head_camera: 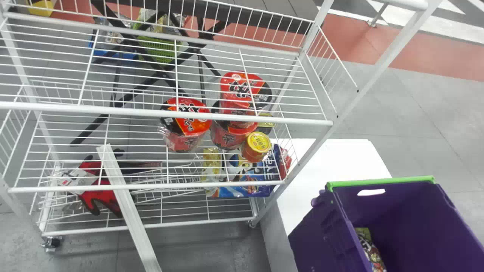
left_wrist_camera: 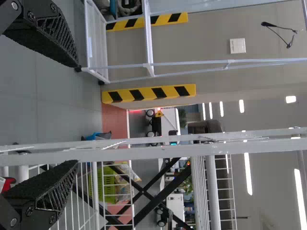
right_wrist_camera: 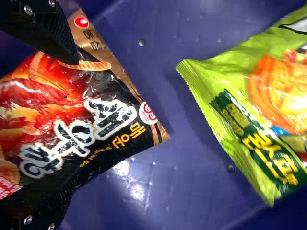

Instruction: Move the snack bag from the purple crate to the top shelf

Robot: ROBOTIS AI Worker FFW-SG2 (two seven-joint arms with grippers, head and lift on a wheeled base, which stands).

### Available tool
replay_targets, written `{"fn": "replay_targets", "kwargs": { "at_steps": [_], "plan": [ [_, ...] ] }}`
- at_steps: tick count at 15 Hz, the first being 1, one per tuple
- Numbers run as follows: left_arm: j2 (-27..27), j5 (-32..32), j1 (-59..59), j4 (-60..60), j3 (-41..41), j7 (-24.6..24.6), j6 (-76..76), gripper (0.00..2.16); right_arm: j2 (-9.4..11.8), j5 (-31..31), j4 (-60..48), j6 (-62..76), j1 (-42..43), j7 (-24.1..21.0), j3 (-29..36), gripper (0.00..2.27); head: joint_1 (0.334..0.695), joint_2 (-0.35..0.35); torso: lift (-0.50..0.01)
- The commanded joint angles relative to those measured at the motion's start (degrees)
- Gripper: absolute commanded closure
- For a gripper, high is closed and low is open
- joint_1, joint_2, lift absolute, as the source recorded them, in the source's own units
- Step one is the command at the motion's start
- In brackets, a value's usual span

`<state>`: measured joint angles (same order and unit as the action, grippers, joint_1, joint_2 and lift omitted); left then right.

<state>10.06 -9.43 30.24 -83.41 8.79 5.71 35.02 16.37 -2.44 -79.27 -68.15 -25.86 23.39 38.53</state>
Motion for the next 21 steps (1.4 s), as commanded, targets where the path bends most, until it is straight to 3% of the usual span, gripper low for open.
{"fn": "replay_targets", "kwargs": {
  "at_steps": [1,6,12,15,16,17,18,21],
  "plan": [
    [0.1,-0.2,-0.4,0.5,0.0,0.1,0.2,0.1,0.0,2.1,2.1,3.1,0.5,0.1,-2.1,0.02,0.695,-0.35,-0.453],
    [0.4,-0.2,-1.0,1.2,0.0,0.1,0.2,0.1,-0.6,1.9,6.0,10.2,1.6,3.2,-3.0,0.02,0.695,-0.35,-0.453],
    [0.7,-0.6,-1.2,1.4,0.0,0.4,0.2,0.1,-1.2,2.2,7.8,13.7,2.0,3.6,-3.0,0.1,0.695,-0.35,-0.453],
    [0.8,-0.7,-1.3,1.5,0.0,0.5,0.0,0.1,-1.7,3.5,8.0,15.1,2.0,4.6,-3.3,0.49,0.695,-0.35,-0.453],
    [0.8,-0.8,-1.3,1.5,0.1,0.6,0.0,0.1,-1.8,3.8,8.0,15.3,2.0,4.8,-3.7,0.82,0.695,-0.35,-0.453],
    [0.9,-0.9,-1.4,1.4,0.1,0.6,0.2,0.1,-2.0,3.8,8.0,15.6,2.0,5.0,-3.7,1.53,0.695,-0.35,-0.453],
    [0.9,-0.9,-1.3,1.4,0.1,0.6,0.2,0.1,-2.1,3.5,7.7,16.0,2.0,4.8,-3.5,1.94,0.695,-0.35,-0.453],
    [0.9,-0.9,-1.3,1.4,0.1,0.6,0.2,0.1,-3.4,2.8,4.7,15.1,1.3,5.0,-2.2,2.02,0.695,-0.35,-0.453]
  ]
}}
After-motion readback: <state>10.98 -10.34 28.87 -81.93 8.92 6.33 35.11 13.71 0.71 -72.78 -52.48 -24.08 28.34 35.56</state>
